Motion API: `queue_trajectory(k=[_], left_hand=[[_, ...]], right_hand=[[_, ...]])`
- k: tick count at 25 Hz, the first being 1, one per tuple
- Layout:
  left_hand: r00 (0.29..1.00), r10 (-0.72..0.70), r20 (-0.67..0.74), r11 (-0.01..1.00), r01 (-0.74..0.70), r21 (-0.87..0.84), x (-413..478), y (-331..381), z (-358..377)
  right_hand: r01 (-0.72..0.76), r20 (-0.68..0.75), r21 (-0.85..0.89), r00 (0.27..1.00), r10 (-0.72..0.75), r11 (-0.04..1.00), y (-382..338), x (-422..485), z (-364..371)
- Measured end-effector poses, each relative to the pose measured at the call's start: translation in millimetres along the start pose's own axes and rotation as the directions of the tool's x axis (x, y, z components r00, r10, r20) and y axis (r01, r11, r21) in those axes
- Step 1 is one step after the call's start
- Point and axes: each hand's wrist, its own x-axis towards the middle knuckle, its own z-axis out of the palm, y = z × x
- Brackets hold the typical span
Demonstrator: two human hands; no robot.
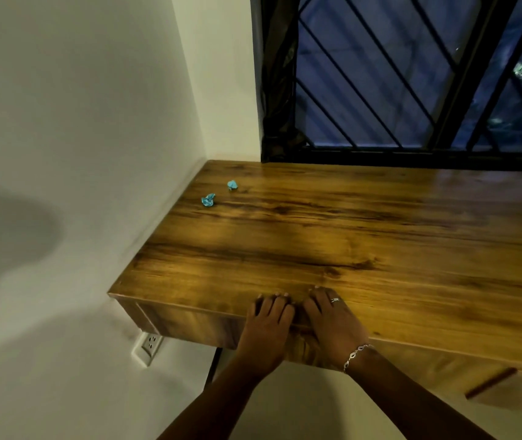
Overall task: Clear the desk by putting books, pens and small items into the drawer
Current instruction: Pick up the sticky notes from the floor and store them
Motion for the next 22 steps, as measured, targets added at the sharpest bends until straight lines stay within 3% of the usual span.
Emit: queue_trajectory(k=[5, 8, 9, 12, 14, 17, 20, 22], left_hand=[[0.992, 0.073, 0.105, 0.994, -0.064, -0.087, 6, -10, -23], [0.991, 0.094, 0.093, 0.992, -0.086, -0.092, 21, -36, -35], [0.995, 0.074, 0.072, 0.994, -0.067, -0.090, 27, -47, -37], [0.999, -0.020, 0.045, 0.994, 0.024, -0.104, 48, -84, -41], [0.995, -0.094, 0.033, 0.993, 0.096, -0.063, 64, -112, -42], [0.954, -0.285, 0.094, 0.956, 0.290, -0.047, 98, -154, -48], [0.923, -0.340, 0.180, 0.940, 0.340, 0.035, 132, -190, -46], [0.905, -0.361, 0.226, 0.932, 0.355, 0.067, 150, -218, -39]], right_hand=[[-0.094, 0.097, 0.078, 0.992, 0.086, 0.993, -4, 11, -10], [-0.080, 0.148, -0.023, 0.986, 0.083, 0.996, -12, 33, -31], [-0.089, 0.206, 0.026, 0.975, 0.082, 0.996, -12, 43, -39], [-0.105, 0.121, 0.203, 0.989, 0.082, 0.973, -14, 78, -40], [-0.056, 0.055, 0.182, 0.997, 0.047, 0.982, -12, 109, -40], [0.022, 0.239, 0.188, 0.969, -0.067, 0.982, -8, 161, -35], [0.016, 0.109, 0.219, 0.993, -0.040, 0.976, -3, 222, -11], [0.030, 0.114, 0.187, 0.992, -0.052, 0.982, -2, 260, -8]])
